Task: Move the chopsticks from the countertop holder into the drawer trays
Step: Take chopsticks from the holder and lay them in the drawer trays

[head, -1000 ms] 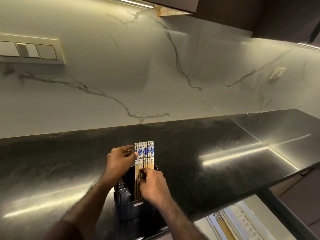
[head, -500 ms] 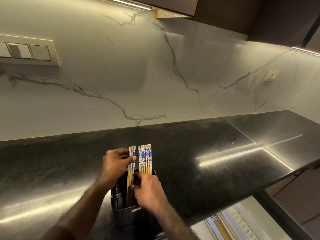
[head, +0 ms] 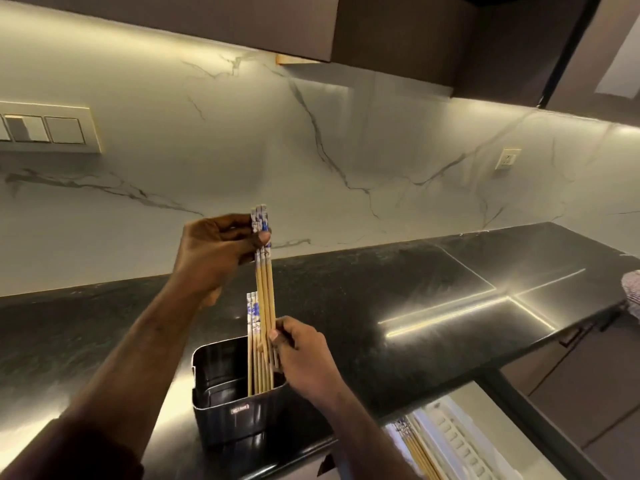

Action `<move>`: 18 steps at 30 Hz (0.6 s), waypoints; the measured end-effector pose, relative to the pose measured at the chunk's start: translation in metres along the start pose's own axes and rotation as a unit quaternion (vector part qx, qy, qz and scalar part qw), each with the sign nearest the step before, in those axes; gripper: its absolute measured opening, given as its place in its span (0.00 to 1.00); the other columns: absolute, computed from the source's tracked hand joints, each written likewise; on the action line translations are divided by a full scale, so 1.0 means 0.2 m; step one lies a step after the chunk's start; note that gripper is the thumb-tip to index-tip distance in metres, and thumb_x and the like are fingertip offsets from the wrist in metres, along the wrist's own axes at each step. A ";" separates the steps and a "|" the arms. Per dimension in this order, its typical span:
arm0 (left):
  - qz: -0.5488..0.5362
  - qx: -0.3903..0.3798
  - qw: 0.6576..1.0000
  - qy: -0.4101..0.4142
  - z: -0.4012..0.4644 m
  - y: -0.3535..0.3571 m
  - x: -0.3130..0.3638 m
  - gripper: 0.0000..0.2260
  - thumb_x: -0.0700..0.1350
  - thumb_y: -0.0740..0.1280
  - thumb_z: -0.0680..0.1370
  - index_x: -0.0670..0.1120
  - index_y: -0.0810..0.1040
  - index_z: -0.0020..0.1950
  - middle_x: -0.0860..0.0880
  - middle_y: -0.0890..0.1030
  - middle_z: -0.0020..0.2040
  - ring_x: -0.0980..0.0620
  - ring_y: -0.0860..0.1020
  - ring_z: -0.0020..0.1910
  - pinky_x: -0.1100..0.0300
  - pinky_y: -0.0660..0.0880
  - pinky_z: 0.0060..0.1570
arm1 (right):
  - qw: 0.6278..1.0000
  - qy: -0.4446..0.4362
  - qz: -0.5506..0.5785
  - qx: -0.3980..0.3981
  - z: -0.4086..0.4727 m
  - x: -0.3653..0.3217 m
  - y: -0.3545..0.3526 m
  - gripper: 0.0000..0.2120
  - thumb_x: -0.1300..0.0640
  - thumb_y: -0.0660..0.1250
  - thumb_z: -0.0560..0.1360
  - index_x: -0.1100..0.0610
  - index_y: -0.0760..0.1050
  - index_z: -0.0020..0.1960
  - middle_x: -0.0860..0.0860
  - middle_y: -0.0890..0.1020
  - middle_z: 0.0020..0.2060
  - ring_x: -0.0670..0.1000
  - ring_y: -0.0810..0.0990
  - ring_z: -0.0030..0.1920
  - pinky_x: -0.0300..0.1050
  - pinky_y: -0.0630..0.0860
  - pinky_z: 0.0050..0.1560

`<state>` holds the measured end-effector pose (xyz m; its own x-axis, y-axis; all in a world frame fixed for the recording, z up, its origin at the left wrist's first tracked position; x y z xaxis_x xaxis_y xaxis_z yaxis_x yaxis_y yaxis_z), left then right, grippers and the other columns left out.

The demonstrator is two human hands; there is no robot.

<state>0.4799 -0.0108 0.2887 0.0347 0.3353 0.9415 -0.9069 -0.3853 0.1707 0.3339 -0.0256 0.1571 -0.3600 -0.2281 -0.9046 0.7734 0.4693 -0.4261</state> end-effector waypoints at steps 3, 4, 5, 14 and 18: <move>-0.021 0.000 1.000 -0.001 -0.07 0.14 0.05 0.10 0.32 0.72 0.70 0.43 0.82 0.49 0.49 0.87 0.39 0.53 0.85 0.38 0.63 0.81 0.38 | 0.998 0.017 0.066 -0.017 -0.12 0.04 -0.15 0.09 0.56 0.60 0.81 0.48 0.78 0.55 0.48 0.84 0.47 0.44 0.84 0.46 0.41 0.81 0.45; -0.024 -0.002 1.000 -0.003 -0.10 0.19 0.06 0.10 0.33 0.72 0.69 0.43 0.82 0.49 0.48 0.87 0.40 0.52 0.85 0.39 0.62 0.81 0.38 | 0.996 0.025 0.086 -0.022 -0.18 0.06 -0.20 0.09 0.56 0.60 0.81 0.48 0.78 0.54 0.50 0.85 0.47 0.46 0.84 0.47 0.45 0.82 0.46; -0.025 -0.005 1.000 -0.004 -0.14 0.25 0.06 0.10 0.34 0.73 0.69 0.44 0.83 0.48 0.48 0.87 0.40 0.51 0.85 0.40 0.61 0.81 0.39 | 0.993 0.032 0.106 -0.028 -0.23 0.08 -0.25 0.08 0.57 0.60 0.81 0.50 0.78 0.53 0.52 0.85 0.47 0.49 0.84 0.47 0.48 0.83 0.49; -0.005 -0.023 0.999 -0.038 -0.58 0.98 -0.12 0.08 0.36 0.74 0.70 0.44 0.84 0.48 0.46 0.87 0.40 0.54 0.85 0.37 0.68 0.77 0.32 | 0.989 0.085 0.123 0.004 -0.91 0.42 -0.89 0.07 0.64 0.65 0.78 0.63 0.80 0.53 0.56 0.83 0.39 0.50 0.82 0.38 0.51 0.84 0.46; -0.035 -0.044 0.995 -0.083 -0.73 1.33 -0.28 0.07 0.37 0.74 0.70 0.44 0.84 0.47 0.44 0.86 0.43 0.49 0.85 0.42 0.62 0.80 0.36 | 0.986 0.124 0.099 0.042 -1.15 0.62 -1.20 0.06 0.64 0.66 0.77 0.62 0.82 0.48 0.55 0.84 0.36 0.51 0.82 0.36 0.55 0.84 0.46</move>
<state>0.1749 -0.0070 0.2384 0.1622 0.2090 0.9644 -0.9327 -0.2867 0.2190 -0.0162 0.0304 0.1457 -0.3059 0.0812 -0.9486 0.8784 0.4083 -0.2483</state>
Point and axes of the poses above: each hand's wrist, its own z-axis towards the middle knuckle, its own y-axis out of the palm, x = y × z, the point moved 6 cm from there along z, towards the middle knuckle
